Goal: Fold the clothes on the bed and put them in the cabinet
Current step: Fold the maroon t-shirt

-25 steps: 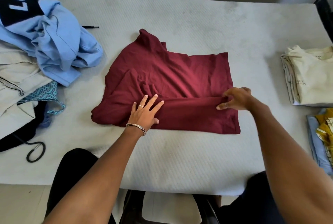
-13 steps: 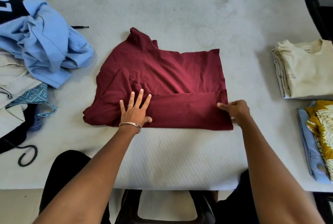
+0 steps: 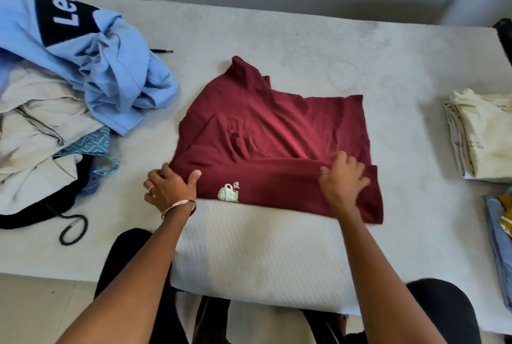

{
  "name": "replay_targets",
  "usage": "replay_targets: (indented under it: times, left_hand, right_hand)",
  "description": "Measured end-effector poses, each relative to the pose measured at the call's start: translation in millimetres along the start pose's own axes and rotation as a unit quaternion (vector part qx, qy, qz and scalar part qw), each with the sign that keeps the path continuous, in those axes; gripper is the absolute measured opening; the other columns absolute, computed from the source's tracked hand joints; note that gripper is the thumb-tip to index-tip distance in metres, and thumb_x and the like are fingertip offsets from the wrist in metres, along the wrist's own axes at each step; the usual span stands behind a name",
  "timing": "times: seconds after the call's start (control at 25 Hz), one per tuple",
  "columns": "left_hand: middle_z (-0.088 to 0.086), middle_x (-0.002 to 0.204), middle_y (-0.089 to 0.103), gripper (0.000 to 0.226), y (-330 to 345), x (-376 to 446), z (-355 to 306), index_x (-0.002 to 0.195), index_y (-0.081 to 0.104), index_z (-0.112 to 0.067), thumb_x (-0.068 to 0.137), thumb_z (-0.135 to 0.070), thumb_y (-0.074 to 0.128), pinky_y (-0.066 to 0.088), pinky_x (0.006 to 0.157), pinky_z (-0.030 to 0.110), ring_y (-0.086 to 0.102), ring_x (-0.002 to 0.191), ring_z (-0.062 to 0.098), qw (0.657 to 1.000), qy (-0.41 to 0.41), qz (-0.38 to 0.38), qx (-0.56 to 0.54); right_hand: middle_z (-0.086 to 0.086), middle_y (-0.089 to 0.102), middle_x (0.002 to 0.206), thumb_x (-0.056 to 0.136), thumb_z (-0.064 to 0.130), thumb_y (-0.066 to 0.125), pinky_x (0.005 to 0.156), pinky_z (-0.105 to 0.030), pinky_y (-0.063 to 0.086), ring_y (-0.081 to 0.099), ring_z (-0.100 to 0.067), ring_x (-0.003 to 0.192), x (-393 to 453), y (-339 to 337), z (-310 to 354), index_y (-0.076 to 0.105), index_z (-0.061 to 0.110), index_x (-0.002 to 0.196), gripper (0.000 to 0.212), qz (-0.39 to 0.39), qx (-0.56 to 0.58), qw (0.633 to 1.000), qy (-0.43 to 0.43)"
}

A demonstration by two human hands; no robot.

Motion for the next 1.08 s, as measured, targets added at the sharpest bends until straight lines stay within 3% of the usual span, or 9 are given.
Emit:
replay_targets:
  times: [0.16, 0.32, 0.4, 0.52, 0.64, 0.72, 0.8, 0.92, 1.08]
  left_hand:
    - [0.016, 0.121, 0.053, 0.041, 0, 24, 33, 0.103, 0.067, -0.016, 0.076, -0.045, 0.075, 0.035, 0.095, 0.048, 0.041, 0.117, 0.039, 0.990, -0.085, 0.052, -0.101]
    - [0.004, 0.089, 0.065, 0.022, -27, 47, 8, 0.081, 0.065, -0.011, 0.074, -0.024, 0.081, 0.039, 0.077, 0.031, 0.055, 0.090, 0.029, 0.964, 0.095, -0.018, -0.249]
    - [-0.003, 0.081, 0.063, 0.023, -34, 58, -3, 0.084, 0.060, -0.006, 0.077, -0.018, 0.079, 0.039, 0.068, 0.017, 0.057, 0.079, 0.019, 0.937, 0.140, 0.044, -0.317]
    - [0.007, 0.099, 0.065, 0.035, -10, 70, 7, 0.109, 0.058, -0.010, 0.083, -0.024, 0.074, 0.039, 0.079, 0.019, 0.061, 0.099, 0.023, 0.930, 0.144, 0.208, -0.268]
    - [0.016, 0.126, 0.058, 0.068, 13, 74, 37, 0.129, 0.052, -0.030, 0.070, -0.038, 0.083, 0.041, 0.099, 0.027, 0.056, 0.120, 0.023, 0.909, 0.122, 0.325, -0.232]
    - [0.012, 0.116, 0.062, 0.072, 16, 79, 41, 0.120, 0.056, -0.041, 0.056, -0.047, 0.088, 0.046, 0.099, 0.031, 0.061, 0.109, 0.021, 0.905, 0.115, 0.323, -0.251]
    - [0.007, 0.093, 0.067, 0.048, 15, 86, 40, 0.105, 0.066, -0.031, 0.063, -0.036, 0.087, 0.050, 0.088, 0.026, 0.063, 0.089, 0.018, 0.922, 0.093, 0.270, -0.259]
    - [0.007, 0.076, 0.068, 0.016, 7, 93, 40, 0.084, 0.066, -0.022, 0.077, -0.015, 0.079, 0.044, 0.068, 0.012, 0.059, 0.071, 0.015, 0.938, 0.066, 0.206, -0.271]
    - [0.004, 0.076, 0.066, 0.034, 6, 90, 45, 0.068, 0.060, -0.027, 0.076, 0.004, 0.071, 0.045, 0.071, 0.021, 0.058, 0.070, 0.014, 0.936, 0.073, 0.205, -0.279]
  right_hand:
    - [-0.012, 0.059, 0.123, 0.090, 0.024, 0.068, 0.098, -0.045, 0.040, 0.050, -0.034, 0.117, -9, 50, 143, 0.052, 0.009, 0.129, 0.045, 0.113, 0.133, 0.963, -0.207]
    - [-0.009, 0.050, 0.138, 0.085, 0.035, 0.074, 0.106, -0.050, 0.032, 0.041, -0.030, 0.129, 3, 88, 219, 0.036, 0.013, 0.145, 0.074, 0.185, 0.041, 0.947, -0.258]
    - [-0.005, 0.049, 0.140, 0.080, 0.043, 0.077, 0.109, -0.059, 0.022, 0.036, -0.028, 0.133, 10, 108, 231, 0.030, 0.019, 0.148, 0.086, 0.241, -0.025, 0.940, -0.241]
    - [-0.004, 0.055, 0.134, 0.076, 0.041, 0.080, 0.112, -0.056, 0.018, 0.043, -0.027, 0.131, 24, 129, 229, 0.047, 0.018, 0.137, 0.073, 0.266, -0.018, 0.944, -0.195]
    - [-0.005, 0.065, 0.121, 0.073, 0.044, 0.082, 0.107, -0.046, 0.040, 0.058, -0.026, 0.117, 38, 129, 222, 0.063, 0.011, 0.119, 0.059, 0.266, 0.134, 0.943, -0.147]
    - [-0.003, 0.069, 0.100, 0.077, 0.031, 0.083, 0.092, -0.044, 0.052, 0.065, -0.023, 0.094, 38, 118, 219, 0.065, 0.011, 0.099, 0.035, 0.261, 0.224, 0.925, -0.158]
    - [0.007, 0.067, 0.082, 0.077, 0.014, 0.082, 0.086, -0.045, 0.055, 0.063, -0.017, 0.079, 34, 105, 213, 0.061, 0.015, 0.082, 0.021, 0.257, 0.280, 0.903, -0.198]
    - [0.019, 0.059, 0.075, 0.068, -0.012, 0.070, 0.083, -0.050, 0.050, 0.059, -0.018, 0.079, 8, 79, 195, 0.056, 0.024, 0.069, 0.038, 0.198, 0.261, 0.898, -0.292]
    - [0.018, 0.065, 0.103, 0.065, -0.007, 0.052, 0.085, -0.037, 0.021, 0.045, -0.016, 0.107, -34, 66, 123, 0.065, 0.026, 0.063, 0.036, 0.033, 0.125, 0.957, -0.260]
Point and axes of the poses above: each hand's wrist, its own x-axis towards the middle knuckle, its own y-axis out of the palm, z = x × y, the point moved 7 cm from there along x, towards the middle knuckle
